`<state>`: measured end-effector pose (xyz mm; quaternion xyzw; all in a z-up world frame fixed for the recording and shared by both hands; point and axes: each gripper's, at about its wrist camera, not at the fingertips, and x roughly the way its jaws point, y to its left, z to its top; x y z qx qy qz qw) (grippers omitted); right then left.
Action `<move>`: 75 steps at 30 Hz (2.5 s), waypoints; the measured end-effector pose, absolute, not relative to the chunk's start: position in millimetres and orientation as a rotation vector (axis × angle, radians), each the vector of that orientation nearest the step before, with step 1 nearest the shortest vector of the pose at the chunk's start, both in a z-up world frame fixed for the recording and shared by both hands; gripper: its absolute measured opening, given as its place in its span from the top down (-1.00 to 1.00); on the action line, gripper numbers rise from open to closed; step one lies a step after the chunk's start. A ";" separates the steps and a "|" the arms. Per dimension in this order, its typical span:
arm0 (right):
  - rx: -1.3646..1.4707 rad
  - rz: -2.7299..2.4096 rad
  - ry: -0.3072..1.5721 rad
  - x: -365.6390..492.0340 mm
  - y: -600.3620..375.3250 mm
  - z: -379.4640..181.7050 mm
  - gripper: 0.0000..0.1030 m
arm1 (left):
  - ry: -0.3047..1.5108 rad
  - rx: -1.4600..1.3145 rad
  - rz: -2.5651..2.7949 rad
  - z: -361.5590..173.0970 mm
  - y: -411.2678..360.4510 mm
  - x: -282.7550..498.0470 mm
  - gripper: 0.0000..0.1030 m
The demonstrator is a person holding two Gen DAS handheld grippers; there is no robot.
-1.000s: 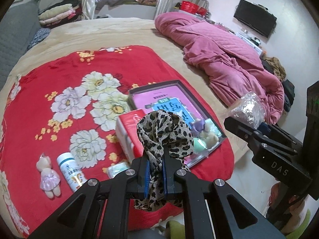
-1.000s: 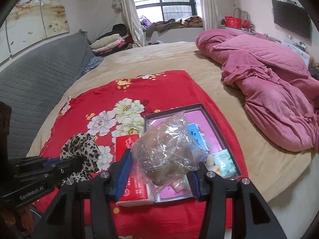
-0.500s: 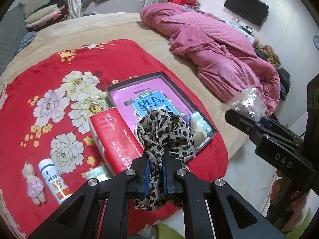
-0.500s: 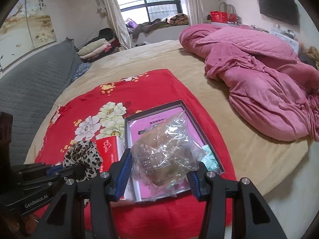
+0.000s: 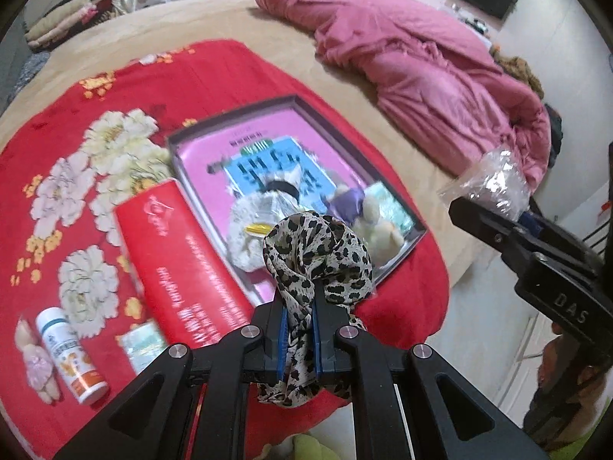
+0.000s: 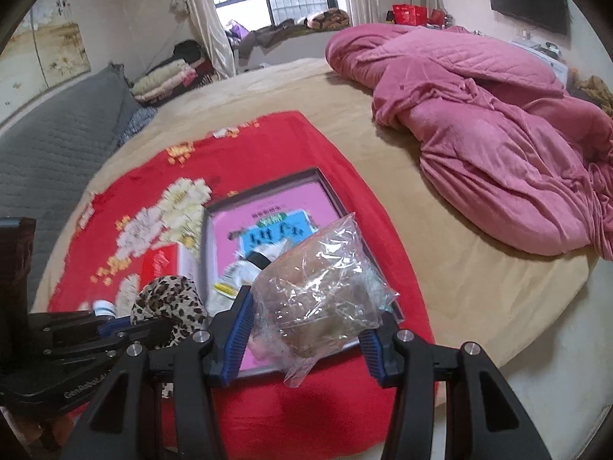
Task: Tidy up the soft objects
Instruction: 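Carry the scrunchie and plastic bag over the tray and lower both, then open the right gripper releasing the plastic bag while the left holds the scrunchie, then open the left gripper releasing the leopard-print scrunchie onto the tray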
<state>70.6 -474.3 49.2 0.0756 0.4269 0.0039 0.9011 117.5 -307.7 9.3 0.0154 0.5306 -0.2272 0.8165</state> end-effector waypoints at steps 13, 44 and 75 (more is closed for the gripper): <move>0.094 0.004 1.019 111.2 -495.2 -4.8 0.01 | 1.256 0.059 -0.438 -55.8 -347.9 153.1 0.79; 0.107 0.055 1.123 190.1 -488.3 -52.3 -0.19 | 1.279 0.036 -0.438 -74.3 -356.8 178.9 0.78; 0.073 -0.006 0.962 142.5 -491.3 27.3 -0.21 | 1.152 -0.011 -0.398 -17.4 -325.9 182.6 -0.21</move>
